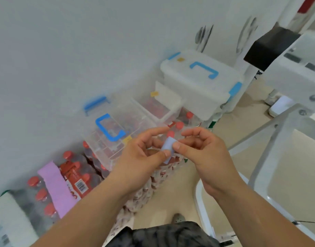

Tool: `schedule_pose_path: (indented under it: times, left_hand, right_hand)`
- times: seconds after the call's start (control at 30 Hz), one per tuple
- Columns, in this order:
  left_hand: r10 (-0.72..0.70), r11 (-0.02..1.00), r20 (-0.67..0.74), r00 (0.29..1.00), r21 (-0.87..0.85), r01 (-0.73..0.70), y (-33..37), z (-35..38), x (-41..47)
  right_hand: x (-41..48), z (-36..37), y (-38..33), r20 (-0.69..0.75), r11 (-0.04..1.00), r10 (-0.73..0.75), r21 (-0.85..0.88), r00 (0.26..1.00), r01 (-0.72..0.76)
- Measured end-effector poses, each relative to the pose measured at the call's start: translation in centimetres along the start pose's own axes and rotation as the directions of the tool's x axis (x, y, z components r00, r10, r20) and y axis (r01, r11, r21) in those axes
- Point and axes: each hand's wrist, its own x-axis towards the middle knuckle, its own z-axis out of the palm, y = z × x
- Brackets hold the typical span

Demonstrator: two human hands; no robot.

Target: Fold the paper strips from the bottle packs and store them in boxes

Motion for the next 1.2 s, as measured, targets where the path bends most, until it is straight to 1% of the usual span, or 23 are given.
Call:
schedule_pose_path:
  times: [0.1, 0.23, 0.37, 0.57, 0.67, 0.73, 0.87, 0.93, 1.0, 1.1, 1.2]
  left_hand:
    - [-0.040, 0.996, 0.018, 0.999, 0.075, 0.038, 0.7, 2.5, 2.1]
    - [-0.107, 0.980, 0.067, 0.992, 0.176, 0.094, 1.9, 4.2, 4.6]
    - [-0.113, 0.971, 0.128, 0.985, 0.226, 0.082, 3.2, 5.6, 7.0]
    - [-0.119, 0.980, 0.176, 0.977, 0.176, 0.087, 4.7, 6.1, 11.0]
    - [-0.118, 0.980, 0.194, 0.974, 0.180, 0.084, 5.5, 5.9, 13.2]
    - [-0.105, 0.980, 0.204, 0.973, 0.186, 0.067, 6.0, 5.4, 14.7]
    - [-0.108, 0.972, 0.255, 0.961, 0.228, 0.049, 7.5, 3.8, 17.6]
    - [-0.113, 0.976, 0.274, 0.955, 0.213, 0.054, 8.2, 3.3, 18.6]
    - [-0.104, 0.980, 0.267, 0.958, 0.191, 0.053, 8.8, 3.0, 19.6]
    - [-0.083, 0.982, 0.224, 0.971, 0.185, 0.041, 8.9, 2.8, 21.1]
    - [-0.093, 0.985, 0.211, 0.973, 0.164, 0.058, 8.4, 3.1, 22.0]
  right_hand:
    - [1.9, -2.7, -0.9, 0.022, 0.997, -0.064, -0.038, 0.998, 0.065]
    - [3.7, -4.9, -1.3, 0.005, 0.997, -0.076, -0.029, 0.997, 0.076]
    - [5.8, -6.1, -1.8, -0.024, 0.994, -0.097, -0.050, 0.995, 0.095]
    - [9.3, -6.4, -3.6, -0.061, 0.989, -0.111, -0.100, 0.992, 0.104]
    - [11.5, -6.0, -4.7, -0.088, 0.985, -0.135, -0.116, 0.987, 0.125]
    - [13.0, -5.6, -5.3, -0.097, 0.977, -0.158, -0.163, 0.983, 0.141]
    - [15.4, -4.9, -6.5, -0.071, 0.963, -0.159, -0.229, 0.985, 0.139]
    - [16.2, -4.8, -7.1, -0.035, 0.961, -0.144, -0.245, 0.989, 0.132]
    - [17.1, -5.1, -7.7, -0.029, 0.941, -0.154, -0.310, 0.988, 0.138]
    - [18.6, -6.5, -8.2, -0.118, 0.890, -0.208, -0.434, 0.971, 0.138]
    - [19.5, -9.0, -7.9, -0.233, 0.851, -0.246, -0.516, 0.941, 0.095]
